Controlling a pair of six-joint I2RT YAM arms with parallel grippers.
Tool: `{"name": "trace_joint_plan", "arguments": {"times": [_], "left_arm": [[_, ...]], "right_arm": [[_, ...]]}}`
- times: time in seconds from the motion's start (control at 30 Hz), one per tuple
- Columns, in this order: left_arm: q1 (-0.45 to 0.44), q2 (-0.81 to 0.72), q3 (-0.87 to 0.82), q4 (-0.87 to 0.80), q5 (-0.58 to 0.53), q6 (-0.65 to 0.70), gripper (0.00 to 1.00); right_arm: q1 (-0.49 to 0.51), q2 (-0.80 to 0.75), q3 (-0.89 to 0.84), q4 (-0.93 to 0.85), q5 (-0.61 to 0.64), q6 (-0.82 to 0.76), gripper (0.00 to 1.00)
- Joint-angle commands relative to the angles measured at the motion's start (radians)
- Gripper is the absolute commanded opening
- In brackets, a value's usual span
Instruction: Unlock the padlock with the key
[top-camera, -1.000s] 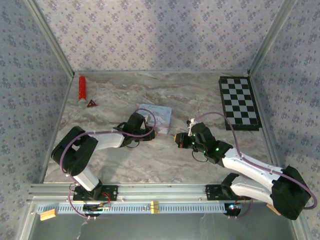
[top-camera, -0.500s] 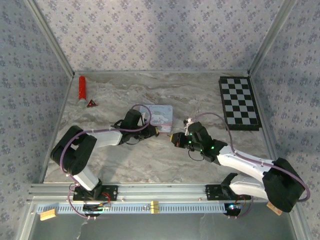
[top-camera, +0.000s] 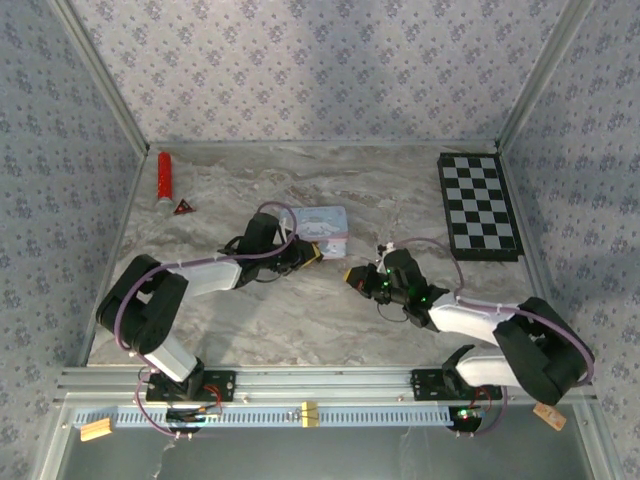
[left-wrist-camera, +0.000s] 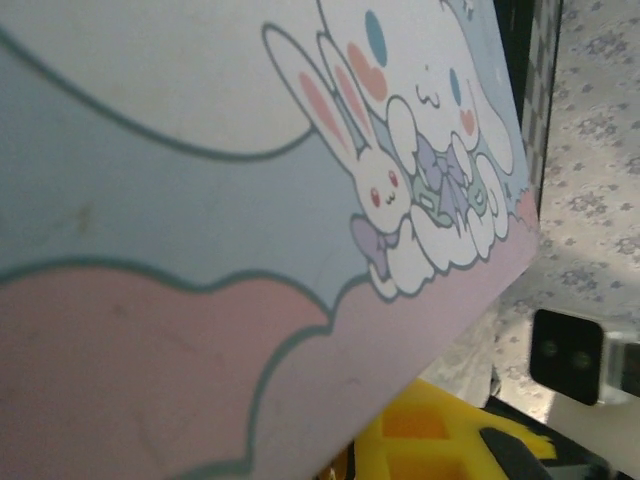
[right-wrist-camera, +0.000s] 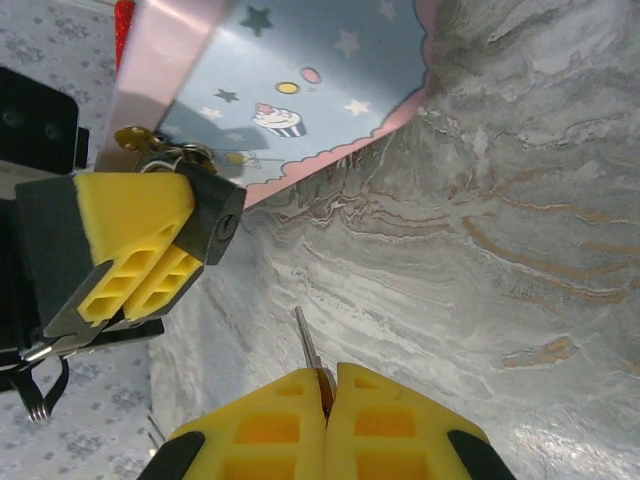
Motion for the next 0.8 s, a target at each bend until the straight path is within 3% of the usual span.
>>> {"name": "trace_joint_plan", "arguments": {"times": [0.0, 0.77], "left_arm": [[0.008, -0.06, -0.013, 0.108, 0.043, -0.066, 0.03], [0.037, -0.129, -0.086, 0.226, 0.076, -0.215, 0.0]], "right_arm": [[-0.009, 0.031, -0.021, 0.154, -0.049, 0.071, 0.0], [-0.009, 0.035, 0.003, 0.246, -0.091, 0.04, 0.0]]}}
